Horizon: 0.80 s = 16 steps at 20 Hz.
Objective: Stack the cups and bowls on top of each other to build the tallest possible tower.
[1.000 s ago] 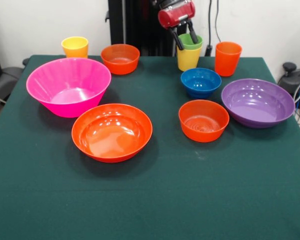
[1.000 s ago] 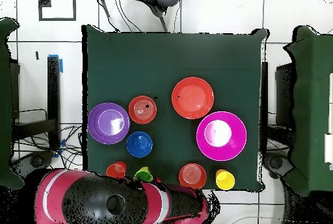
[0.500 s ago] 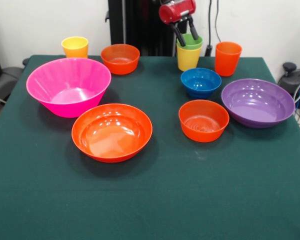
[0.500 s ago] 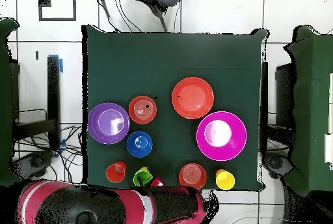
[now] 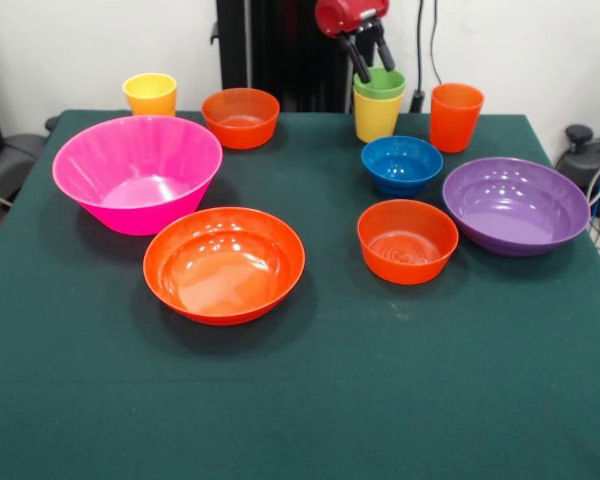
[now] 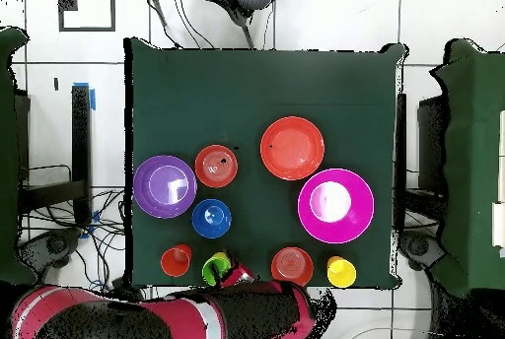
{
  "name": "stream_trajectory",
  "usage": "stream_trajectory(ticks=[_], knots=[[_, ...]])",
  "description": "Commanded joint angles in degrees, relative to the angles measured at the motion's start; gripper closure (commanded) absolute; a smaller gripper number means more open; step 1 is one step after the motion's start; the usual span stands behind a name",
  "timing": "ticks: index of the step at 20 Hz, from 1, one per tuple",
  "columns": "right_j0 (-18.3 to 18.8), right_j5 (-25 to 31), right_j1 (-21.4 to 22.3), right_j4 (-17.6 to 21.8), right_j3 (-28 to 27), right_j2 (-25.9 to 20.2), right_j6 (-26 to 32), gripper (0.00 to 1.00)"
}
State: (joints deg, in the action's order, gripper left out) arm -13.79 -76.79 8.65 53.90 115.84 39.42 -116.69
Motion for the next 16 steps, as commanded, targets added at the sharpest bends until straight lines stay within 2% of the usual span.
stream_trajectory(ticks=[1,5,8,12,16], knots=[[-0.45,9.79,-0.78,1.63,-8.54,-3.86,1.8,0.0],[-0.59,10.86,-1.34,-0.79,-8.52,-3.09,3.0,0.0],[-0.89,12.64,-2.45,-5.56,-8.38,-2.2,5.13,0.0],[-1.49,13.89,-3.7,-9.25,-8.36,-1.31,6.75,0.0],[-2.05,15.06,-4.03,-9.85,-9.09,-0.2,6.33,0.0]])
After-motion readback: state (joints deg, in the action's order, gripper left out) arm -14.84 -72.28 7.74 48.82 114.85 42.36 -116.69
